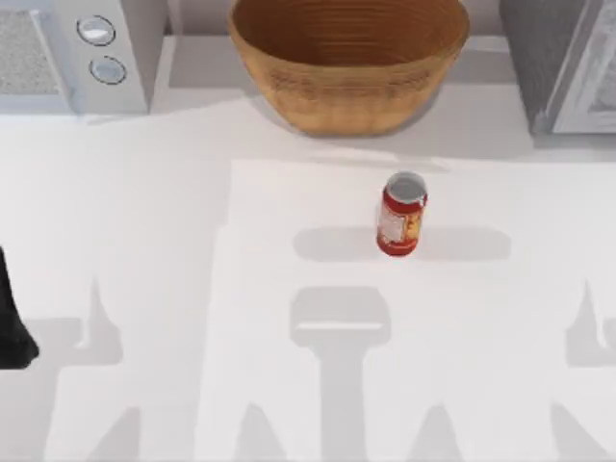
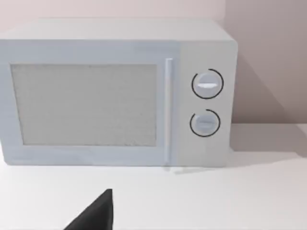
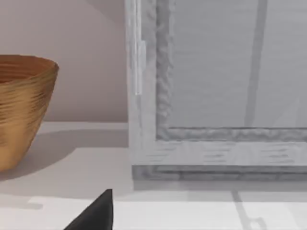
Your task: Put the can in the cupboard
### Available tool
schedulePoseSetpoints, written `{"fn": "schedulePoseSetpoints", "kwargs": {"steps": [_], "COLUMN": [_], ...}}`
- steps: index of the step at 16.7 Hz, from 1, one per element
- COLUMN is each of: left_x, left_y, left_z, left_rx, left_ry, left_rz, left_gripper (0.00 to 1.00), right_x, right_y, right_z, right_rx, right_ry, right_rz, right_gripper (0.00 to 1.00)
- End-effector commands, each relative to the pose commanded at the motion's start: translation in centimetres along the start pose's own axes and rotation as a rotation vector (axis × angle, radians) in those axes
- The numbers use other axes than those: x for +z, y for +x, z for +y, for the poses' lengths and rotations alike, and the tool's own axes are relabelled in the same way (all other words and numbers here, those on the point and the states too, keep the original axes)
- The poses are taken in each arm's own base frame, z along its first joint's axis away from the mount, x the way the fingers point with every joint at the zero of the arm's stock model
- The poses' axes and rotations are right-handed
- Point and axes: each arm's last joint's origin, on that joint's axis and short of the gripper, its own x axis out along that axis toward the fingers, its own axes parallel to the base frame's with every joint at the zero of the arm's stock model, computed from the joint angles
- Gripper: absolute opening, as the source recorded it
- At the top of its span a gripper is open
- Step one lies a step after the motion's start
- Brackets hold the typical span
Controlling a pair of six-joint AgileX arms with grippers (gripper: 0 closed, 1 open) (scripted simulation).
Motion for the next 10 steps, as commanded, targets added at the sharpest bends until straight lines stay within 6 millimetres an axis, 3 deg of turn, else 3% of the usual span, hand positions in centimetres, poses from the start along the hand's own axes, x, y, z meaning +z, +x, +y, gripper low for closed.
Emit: {"fn": "schedulePoseSetpoints", "kwargs": {"steps": [4,10], "left_x": [0.0,0.0], "left_y": [0.0,0.0], "left_z": [0.0,0.0], "left_rx": [0.0,0.0], "left_ry": [0.0,0.0], "left_rz": [0.0,0.0], "left_gripper": [1.0,1.0], "right_x": [0.4,3.7], "right_y": [0.1,1.5], "right_z": [0.1,1.1], "right_rx": [0.002,0.011], "right_ry": [0.004,0.02], "right_rz": [-0.012,-0.072], "right_gripper": [1.0,1.0]}}
